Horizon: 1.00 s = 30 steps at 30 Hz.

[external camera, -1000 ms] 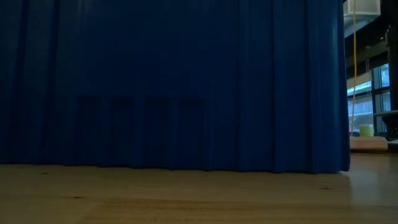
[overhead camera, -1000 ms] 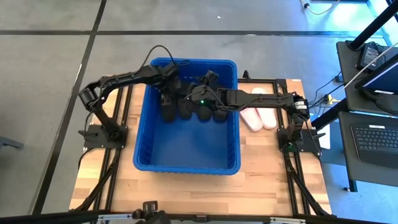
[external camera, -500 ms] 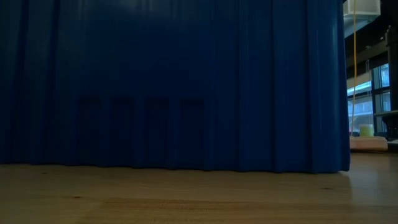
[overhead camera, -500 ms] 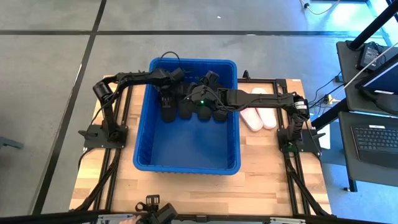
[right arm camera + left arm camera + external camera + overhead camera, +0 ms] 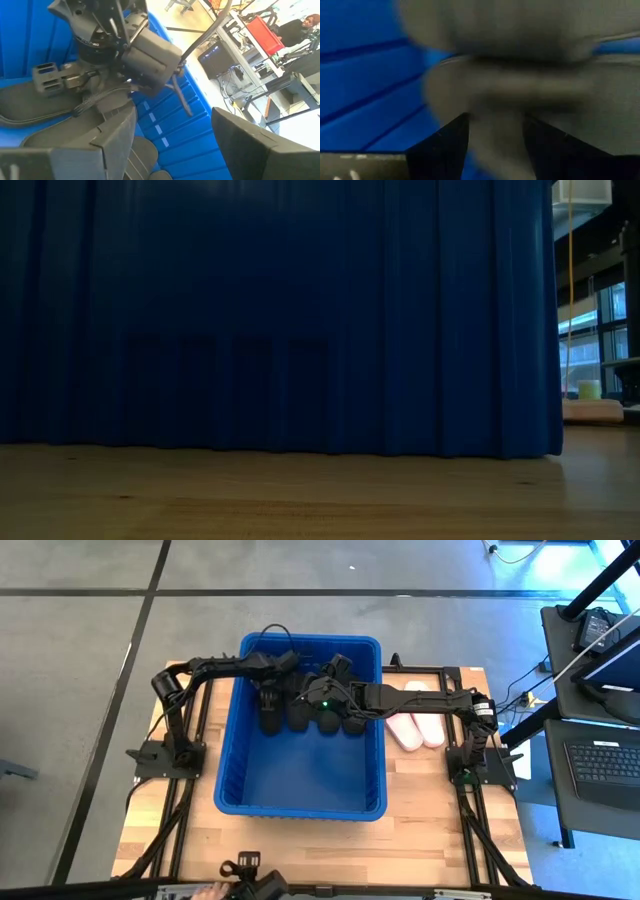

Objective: Pick and place slides into bin
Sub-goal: Put the black slipper into the blue bin, then put the pink slipper into the blue bin

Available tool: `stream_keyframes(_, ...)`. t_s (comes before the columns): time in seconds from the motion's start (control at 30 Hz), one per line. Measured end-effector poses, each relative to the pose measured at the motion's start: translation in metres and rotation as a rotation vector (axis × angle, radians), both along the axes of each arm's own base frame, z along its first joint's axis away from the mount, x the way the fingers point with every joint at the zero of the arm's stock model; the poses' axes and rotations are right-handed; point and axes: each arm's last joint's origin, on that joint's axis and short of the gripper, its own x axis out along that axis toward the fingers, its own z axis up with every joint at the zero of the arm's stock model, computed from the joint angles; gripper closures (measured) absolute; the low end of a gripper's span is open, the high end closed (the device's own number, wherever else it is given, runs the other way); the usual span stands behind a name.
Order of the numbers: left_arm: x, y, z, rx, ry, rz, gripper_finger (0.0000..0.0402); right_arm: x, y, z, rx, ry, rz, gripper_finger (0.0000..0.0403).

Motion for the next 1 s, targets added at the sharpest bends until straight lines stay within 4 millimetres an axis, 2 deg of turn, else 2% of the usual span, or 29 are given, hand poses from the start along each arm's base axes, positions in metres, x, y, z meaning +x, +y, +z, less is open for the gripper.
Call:
stream_keyframes(0.2,0.001,0.007,0.018,0.161,0.060,0.039,0.0225,0.000,0.000,0.000,-0.002,0.003,0.001,0.0141)
stream_keyframes(0.43,0.001,0.003,0.047,0.138,0.015,0.076,0.0225,0.000,0.000,0.000,-0.005,0.006,0.003,0.0141)
stream_keyframes(0.53,0.000,0.000,0.073,0.039,-0.139,0.113,0.0225,0.000,0.001,0.001,-0.005,0.003,0.005,0.0141)
stream_keyframes(0.67,-0.010,-0.004,0.116,-0.146,-0.492,0.099,0.0225,-0.005,0.004,0.009,-0.012,-0.014,0.004,0.0141)
stream_keyframes(0.73,-0.021,-0.006,0.143,-0.136,-0.655,0.098,0.0225,-0.010,0.005,0.016,-0.009,-0.031,0.004,0.0141)
stream_keyframes(0.83,-0.041,-0.013,0.178,-0.051,-0.810,0.109,0.0225,-0.021,0.007,0.030,0.030,-0.098,-0.016,0.0141)
stream_keyframes(1.0,-0.071,-0.036,0.217,-0.006,-0.994,0.083,0.0225,-0.056,0.007,0.045,0.164,-0.103,-0.076,0.0141)
